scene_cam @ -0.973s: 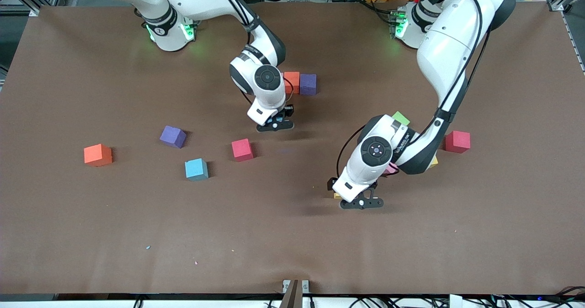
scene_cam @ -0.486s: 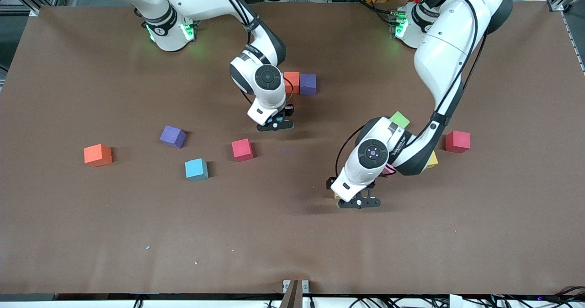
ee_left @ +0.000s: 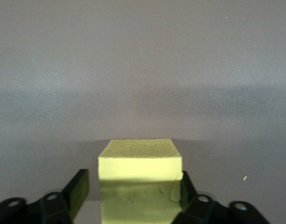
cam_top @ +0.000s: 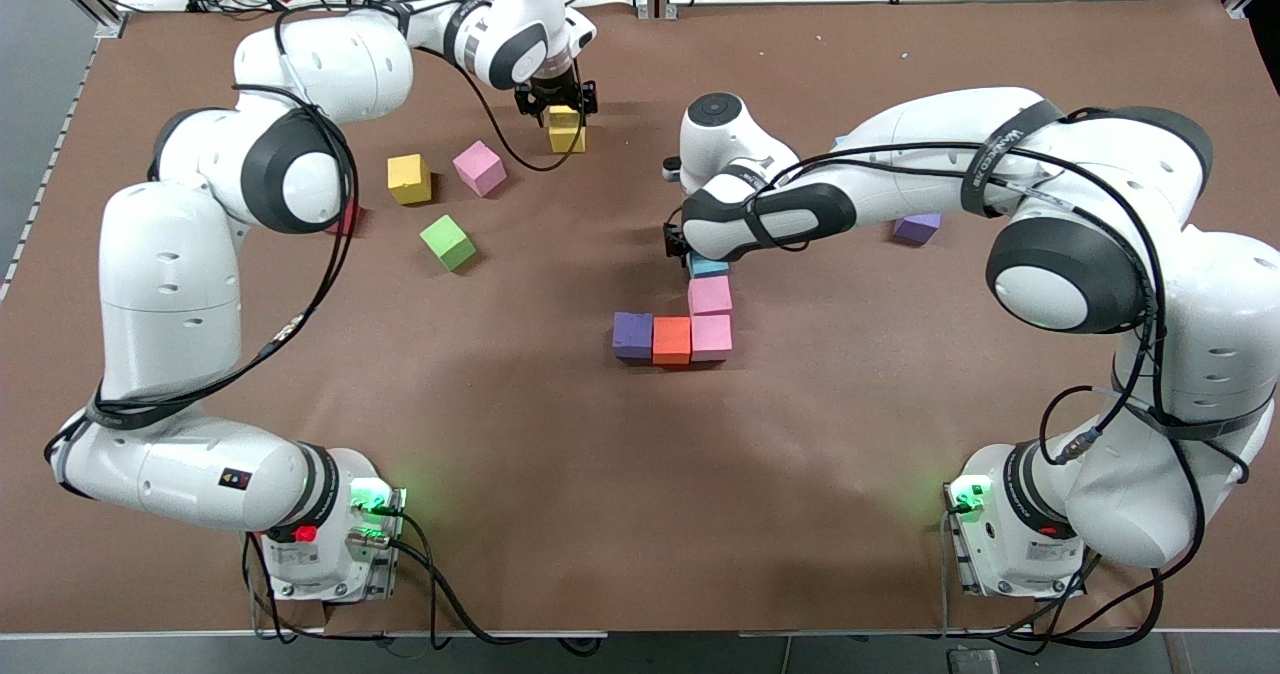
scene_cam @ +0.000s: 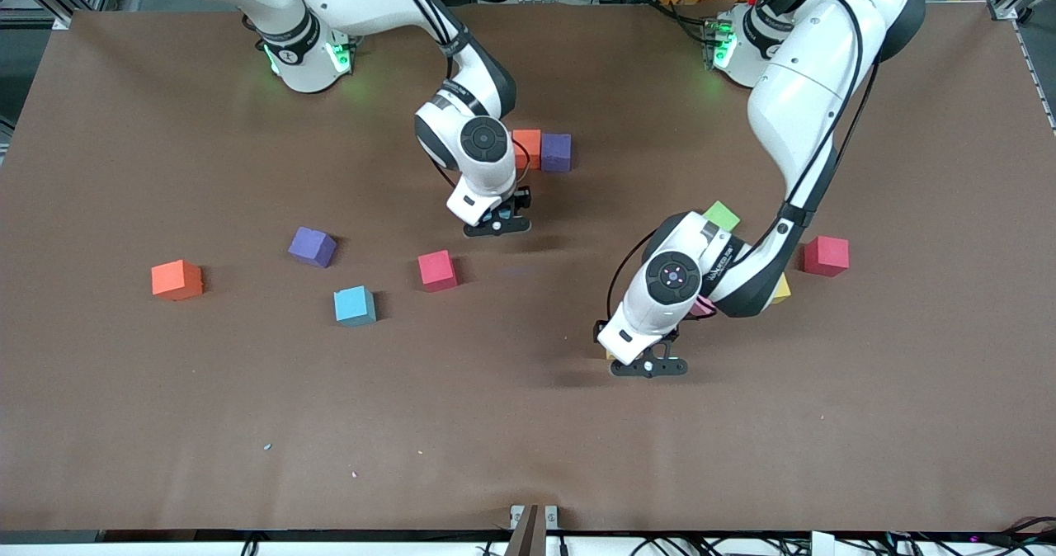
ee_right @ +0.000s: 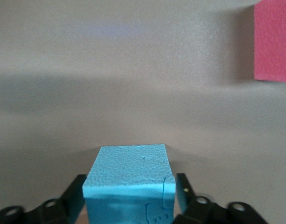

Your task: Arrange 11 blocks into digit 3

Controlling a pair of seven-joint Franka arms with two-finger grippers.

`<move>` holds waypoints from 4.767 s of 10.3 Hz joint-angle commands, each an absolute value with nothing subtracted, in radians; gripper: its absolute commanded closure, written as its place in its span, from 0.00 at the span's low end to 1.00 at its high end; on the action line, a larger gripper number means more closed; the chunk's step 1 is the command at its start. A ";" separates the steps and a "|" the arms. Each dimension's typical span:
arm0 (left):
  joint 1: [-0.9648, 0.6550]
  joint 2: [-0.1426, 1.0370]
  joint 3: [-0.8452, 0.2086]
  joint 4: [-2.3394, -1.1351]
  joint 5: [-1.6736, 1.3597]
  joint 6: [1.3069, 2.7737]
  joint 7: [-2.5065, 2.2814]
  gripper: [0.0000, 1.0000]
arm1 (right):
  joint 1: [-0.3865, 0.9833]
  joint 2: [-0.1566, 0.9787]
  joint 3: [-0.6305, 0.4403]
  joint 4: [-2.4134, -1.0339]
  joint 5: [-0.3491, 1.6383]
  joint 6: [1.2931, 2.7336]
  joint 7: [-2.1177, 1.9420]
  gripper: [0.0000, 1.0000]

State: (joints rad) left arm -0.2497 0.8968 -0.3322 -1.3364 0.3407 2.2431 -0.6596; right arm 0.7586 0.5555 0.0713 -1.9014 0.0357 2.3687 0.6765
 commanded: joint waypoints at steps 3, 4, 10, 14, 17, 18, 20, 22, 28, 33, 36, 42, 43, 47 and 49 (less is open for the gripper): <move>-0.264 0.867 -0.319 -1.333 0.392 2.214 -0.688 1.00 | 0.749 0.419 0.064 -1.914 0.020 2.260 0.684 0.00; -0.265 0.839 -0.318 -1.333 0.406 2.144 -0.721 1.00 | 0.720 0.410 0.063 -1.914 0.020 2.258 0.666 0.00; -0.256 0.730 -0.438 -1.362 0.377 1.864 -1.330 1.00 | 0.563 0.419 0.063 -1.878 0.017 2.258 0.309 0.00; -0.265 0.721 -0.480 -1.408 0.298 1.855 -1.861 1.00 | 0.495 0.440 0.061 -1.871 0.009 2.272 0.088 0.00; -0.299 0.718 -0.508 -1.532 0.304 1.954 -2.225 1.00 | 0.503 0.466 0.061 -1.864 -0.021 2.313 0.080 0.00; -0.319 0.718 -0.523 -1.560 0.313 1.995 -2.352 1.00 | 0.509 0.491 0.061 -1.853 -0.023 2.344 0.089 0.00; -0.325 0.672 -0.535 -1.654 0.314 2.054 -2.587 1.00 | 0.499 0.540 0.060 -1.821 -0.038 2.373 0.090 0.00; -0.325 0.536 -0.541 -1.878 0.313 2.230 -2.732 1.00 | 0.480 0.560 0.060 -1.810 -0.037 2.372 0.115 0.00; -0.351 0.575 -0.571 -1.890 0.351 2.278 -2.838 1.00 | 0.476 0.597 0.061 -1.796 -0.017 2.375 0.219 0.00; -0.388 0.655 -0.571 -1.790 0.379 2.283 -2.852 1.00 | 0.483 0.612 0.061 -1.805 -0.017 2.372 0.290 0.00; -0.417 0.681 -0.563 -1.776 0.379 2.284 -2.853 1.00 | 0.482 0.612 0.061 -1.819 -0.017 2.370 0.291 0.14; -0.425 0.698 -0.561 -1.744 0.377 2.284 -2.855 1.00 | 0.482 0.591 0.067 -1.806 -0.015 2.352 0.291 0.76; -0.429 0.707 -0.558 -1.735 0.377 2.284 -2.855 1.00 | 0.482 0.585 0.067 -1.804 -0.015 2.350 0.291 0.76; -0.484 0.744 -0.516 -1.703 0.377 2.284 -2.855 1.00 | 0.488 0.583 0.067 -1.792 -0.015 2.352 0.293 0.76; -0.518 0.742 -0.476 -1.688 0.374 2.284 -2.869 1.00 | 0.488 0.566 0.071 -1.790 -0.015 2.350 0.311 0.76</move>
State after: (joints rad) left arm -0.4781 0.7107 -0.5153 -1.7234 0.3366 2.2717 -2.7488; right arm 0.4908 0.5988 0.0613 -1.7860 -0.0193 2.3680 0.2866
